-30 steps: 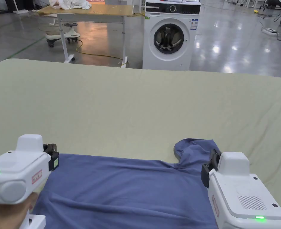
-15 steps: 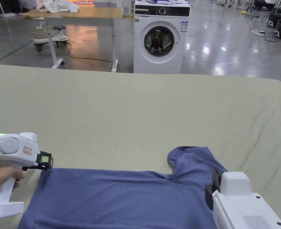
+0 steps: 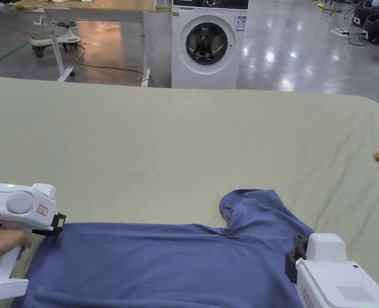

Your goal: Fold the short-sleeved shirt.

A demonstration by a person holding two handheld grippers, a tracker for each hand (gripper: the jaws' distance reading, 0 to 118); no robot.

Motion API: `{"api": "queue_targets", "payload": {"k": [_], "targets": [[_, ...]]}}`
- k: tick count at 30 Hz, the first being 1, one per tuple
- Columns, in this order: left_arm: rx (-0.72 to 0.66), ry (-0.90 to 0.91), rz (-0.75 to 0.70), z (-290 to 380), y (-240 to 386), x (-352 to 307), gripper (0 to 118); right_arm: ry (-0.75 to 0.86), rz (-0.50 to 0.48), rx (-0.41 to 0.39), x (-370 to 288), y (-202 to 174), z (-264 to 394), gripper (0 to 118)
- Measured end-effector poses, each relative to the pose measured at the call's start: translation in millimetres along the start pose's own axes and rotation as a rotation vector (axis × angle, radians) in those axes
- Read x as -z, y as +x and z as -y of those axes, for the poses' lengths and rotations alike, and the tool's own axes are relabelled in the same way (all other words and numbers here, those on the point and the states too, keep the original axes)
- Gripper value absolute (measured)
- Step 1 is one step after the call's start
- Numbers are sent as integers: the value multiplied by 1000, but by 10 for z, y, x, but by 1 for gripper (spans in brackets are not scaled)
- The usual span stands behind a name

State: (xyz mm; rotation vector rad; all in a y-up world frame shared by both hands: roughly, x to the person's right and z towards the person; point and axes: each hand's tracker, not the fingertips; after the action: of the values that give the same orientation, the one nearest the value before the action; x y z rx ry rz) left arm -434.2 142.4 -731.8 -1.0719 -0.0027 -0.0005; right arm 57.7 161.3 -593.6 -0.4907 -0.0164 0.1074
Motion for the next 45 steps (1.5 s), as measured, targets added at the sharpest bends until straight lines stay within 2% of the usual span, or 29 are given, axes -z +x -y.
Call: {"api": "queue_targets", "payload": {"k": [4,7,8,10,12,13,16,21,22,26,30,32,35,45], "targets": [[-3,46,-3,51,-46,-112,0,-31,5,21,216,167,-160,0],[-42,120,47,117,-69,-302,0,-90,-7,31,504,339,-332,4],[-36,144,50,141,-86,-353,0,-129,-16,43,628,399,-389,9],[-30,173,51,214,-71,-484,0,-228,-56,73,911,520,-494,31],[-28,214,59,275,-83,-572,0,-309,-76,57,1206,624,-569,47],[-29,230,60,310,-80,-624,0,-341,-80,56,1349,666,-585,51],[-13,273,31,407,-72,-731,0,-425,-56,-23,1705,728,-589,52],[-26,312,18,503,-94,-824,0,-572,-83,11,2129,823,-506,52],[-26,317,14,520,-102,-838,0,-576,-120,33,2163,835,-480,51],[-31,316,12,561,-131,-837,0,-578,-108,11,2173,830,-512,46],[-35,320,8,576,-136,-824,0,-560,-105,-52,2123,746,-489,5],[-42,326,8,585,-122,-826,0,-549,-108,-32,2108,762,-468,2],[-52,334,11,563,-159,-841,0,-513,-97,27,1955,816,-493,0],[-69,400,30,650,-257,-1185,0,-352,-130,-2,879,984,-770,0]]}}
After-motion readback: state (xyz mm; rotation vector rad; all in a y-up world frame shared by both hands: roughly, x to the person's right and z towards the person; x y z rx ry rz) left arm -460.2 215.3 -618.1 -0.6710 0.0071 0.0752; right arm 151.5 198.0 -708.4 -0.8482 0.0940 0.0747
